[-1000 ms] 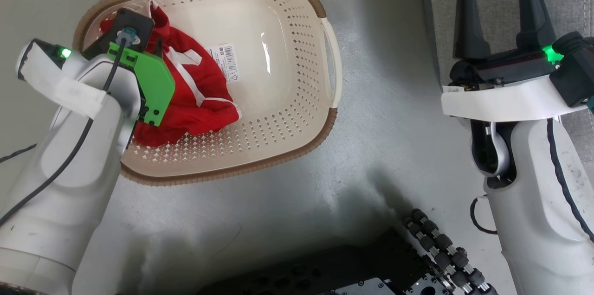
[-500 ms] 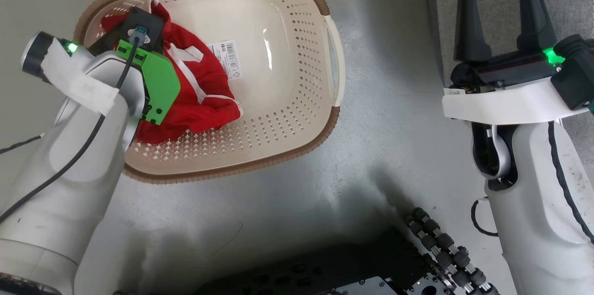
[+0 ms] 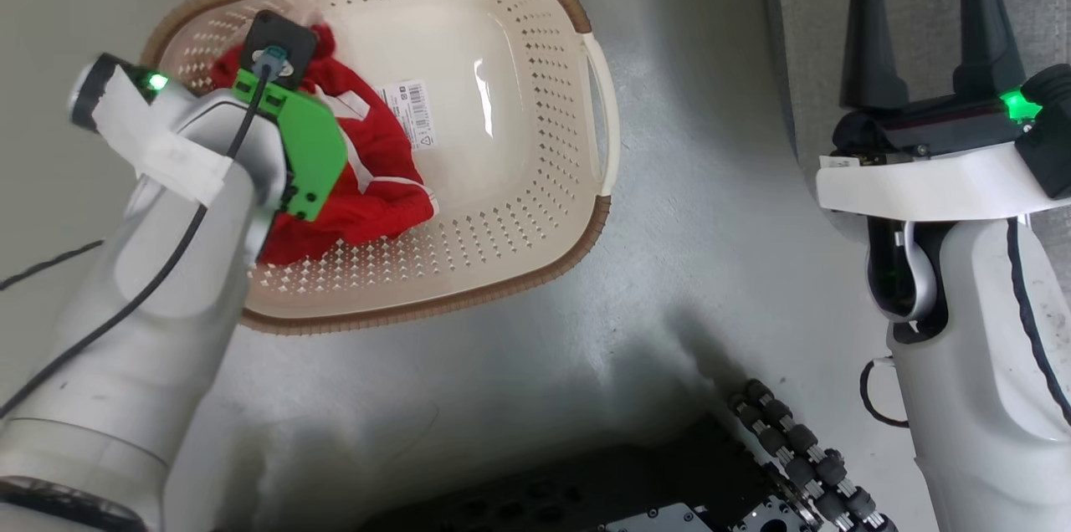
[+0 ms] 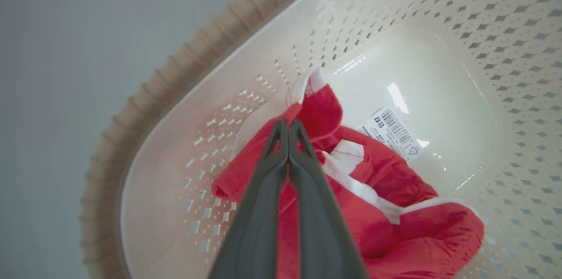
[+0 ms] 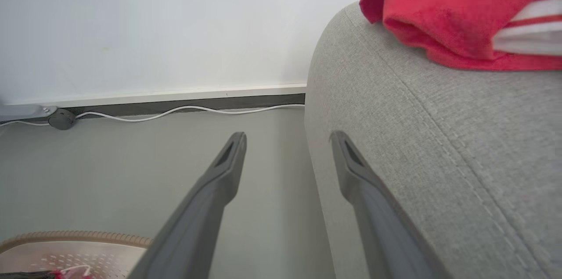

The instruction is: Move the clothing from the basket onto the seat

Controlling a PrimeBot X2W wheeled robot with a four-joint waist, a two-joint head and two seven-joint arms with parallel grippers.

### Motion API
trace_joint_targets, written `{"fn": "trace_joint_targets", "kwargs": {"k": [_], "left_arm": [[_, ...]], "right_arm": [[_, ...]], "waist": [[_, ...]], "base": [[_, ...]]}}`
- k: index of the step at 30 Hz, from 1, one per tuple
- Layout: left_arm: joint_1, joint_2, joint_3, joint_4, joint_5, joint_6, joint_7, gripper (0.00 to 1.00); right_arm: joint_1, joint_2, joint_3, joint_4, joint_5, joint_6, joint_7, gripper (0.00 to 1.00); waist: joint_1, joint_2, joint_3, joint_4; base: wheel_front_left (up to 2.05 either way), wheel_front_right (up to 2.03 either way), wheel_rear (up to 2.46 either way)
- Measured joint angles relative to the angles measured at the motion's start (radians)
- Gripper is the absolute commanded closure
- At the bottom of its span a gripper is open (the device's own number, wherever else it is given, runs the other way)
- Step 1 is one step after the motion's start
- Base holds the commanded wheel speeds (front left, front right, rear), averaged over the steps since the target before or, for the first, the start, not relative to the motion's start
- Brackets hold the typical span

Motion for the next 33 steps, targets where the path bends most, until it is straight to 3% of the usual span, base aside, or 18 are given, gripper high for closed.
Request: {"fn": "trace_joint_targets", "kwargs": {"k": [5, 22, 33], "left_arm": [[0.016, -0.041, 0.041, 0.002, -0.059, 0.000, -0.062, 1.00], [0.169, -0.100, 0.140, -0.035, -0.209, -0.019, -0.284, 1.00], [0.262, -0.103, 0.190, -0.119, -0.251, -0.036, -0.385, 1.00]], "right_arm": [[0.010, 0.001, -0.029, 0.011, 0.000, -0.001, 0.000, 0.00], [0.034, -0.015, -0.125, 0.030, 0.000, 0.000, 0.000, 0.00], [0.062, -0.036, -0.165, 0.049, -0.010, 0.025, 0.000, 0.00]], "waist": [[0.0000, 0.0000, -0.036, 0.008], [0.0000, 0.0000, -0.225, 0.080], [0.0000, 0.0000, -0.373, 0.158]], "base": [[0.00, 0.00, 0.00], [0.00, 0.00, 0.00], [0.00, 0.00, 0.00]]}}
